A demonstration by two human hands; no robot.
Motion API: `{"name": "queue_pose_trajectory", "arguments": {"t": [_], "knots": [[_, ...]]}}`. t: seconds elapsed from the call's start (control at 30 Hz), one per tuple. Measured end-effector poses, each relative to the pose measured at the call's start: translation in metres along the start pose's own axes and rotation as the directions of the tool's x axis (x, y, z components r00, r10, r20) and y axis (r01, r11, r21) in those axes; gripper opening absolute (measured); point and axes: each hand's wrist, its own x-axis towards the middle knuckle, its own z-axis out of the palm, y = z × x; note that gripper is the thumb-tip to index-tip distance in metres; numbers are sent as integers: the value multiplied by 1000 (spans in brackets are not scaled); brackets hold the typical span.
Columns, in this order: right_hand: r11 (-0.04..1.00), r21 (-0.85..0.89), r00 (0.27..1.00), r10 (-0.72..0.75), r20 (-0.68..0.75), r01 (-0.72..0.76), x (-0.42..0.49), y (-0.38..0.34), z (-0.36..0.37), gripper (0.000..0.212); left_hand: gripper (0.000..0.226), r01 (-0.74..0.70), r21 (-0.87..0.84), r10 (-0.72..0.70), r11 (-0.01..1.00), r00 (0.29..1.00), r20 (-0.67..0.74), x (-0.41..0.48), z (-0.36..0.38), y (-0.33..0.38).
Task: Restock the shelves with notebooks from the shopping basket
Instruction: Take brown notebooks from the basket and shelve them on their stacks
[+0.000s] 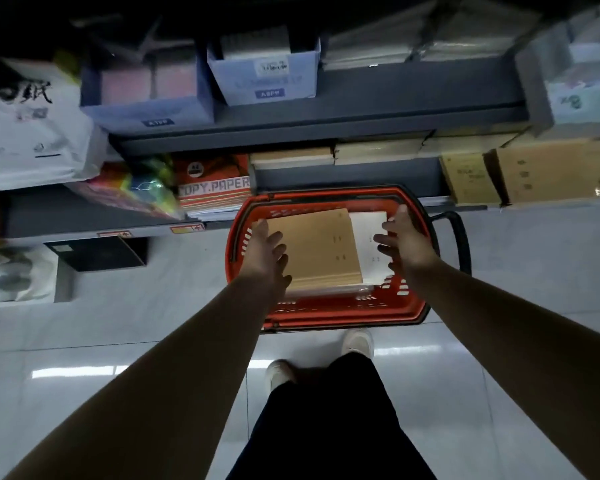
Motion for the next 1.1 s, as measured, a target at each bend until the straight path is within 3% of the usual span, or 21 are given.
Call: {"name": "queue_pose_trajectory", "arguments": {"t": [0.07, 0.13, 0.33, 0.63, 0.9, 1.1], "knots": [[999, 9, 999, 32, 2, -32, 18, 11, 4, 70, 78, -1, 392, 41, 920, 995, -93, 17, -9, -2], [998, 2, 997, 70, 14, -70, 31, 21, 9, 71, 78, 26, 499, 39, 866, 992, -120, 31, -19, -9], [987, -23, 985, 161, 56, -160, 70, 51, 22, 74, 74, 86, 413, -19, 907, 986, -165, 76, -41, -34], [974, -29, 974, 225, 32, -224, 106, 78, 26, 76, 87, 96, 214, -51, 972, 977, -205, 117, -55, -60], [981, -42, 982, 187, -38, -188, 111, 81, 26, 69, 86, 94, 121, -58, 988, 961, -272, 132, -59, -59], [976, 92, 978, 204, -43, -199, 111, 78, 27, 60, 73, 66, 85, -38, 994, 953, -300, 138, -69, -58]]}}
